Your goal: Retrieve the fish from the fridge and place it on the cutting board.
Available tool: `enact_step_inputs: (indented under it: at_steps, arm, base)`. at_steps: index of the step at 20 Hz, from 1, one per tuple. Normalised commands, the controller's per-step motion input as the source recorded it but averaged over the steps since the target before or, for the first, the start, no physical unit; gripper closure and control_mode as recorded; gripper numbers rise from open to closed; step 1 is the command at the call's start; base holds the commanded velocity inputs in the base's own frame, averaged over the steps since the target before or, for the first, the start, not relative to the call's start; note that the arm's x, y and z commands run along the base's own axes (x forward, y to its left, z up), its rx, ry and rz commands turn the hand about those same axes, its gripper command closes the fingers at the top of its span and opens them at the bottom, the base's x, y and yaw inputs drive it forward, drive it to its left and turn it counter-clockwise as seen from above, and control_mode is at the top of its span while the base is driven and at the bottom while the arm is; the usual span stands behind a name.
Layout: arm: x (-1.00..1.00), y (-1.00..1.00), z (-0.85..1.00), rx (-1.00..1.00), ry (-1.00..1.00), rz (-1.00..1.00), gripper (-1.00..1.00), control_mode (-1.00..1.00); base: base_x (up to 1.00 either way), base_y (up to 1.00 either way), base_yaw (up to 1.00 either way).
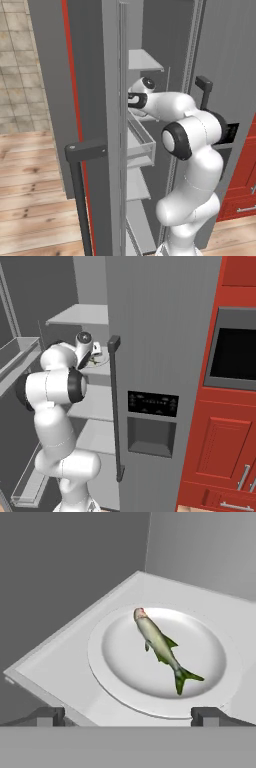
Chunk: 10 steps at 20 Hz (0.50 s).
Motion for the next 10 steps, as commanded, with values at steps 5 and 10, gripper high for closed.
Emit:
enact_step_inputs:
  at_steps: [5, 10]
  arm:
    - [0.34, 0.0, -0.04, 0.0, 0.0, -0.03, -1.0, -1.0]
    - [0.32, 0.0, -0.13, -0.03, 0.01, -0.03, -1.0, -1.0]
  base:
    - [0.0, 0.0, 0.0]
    - [0.0, 0.0, 0.0]
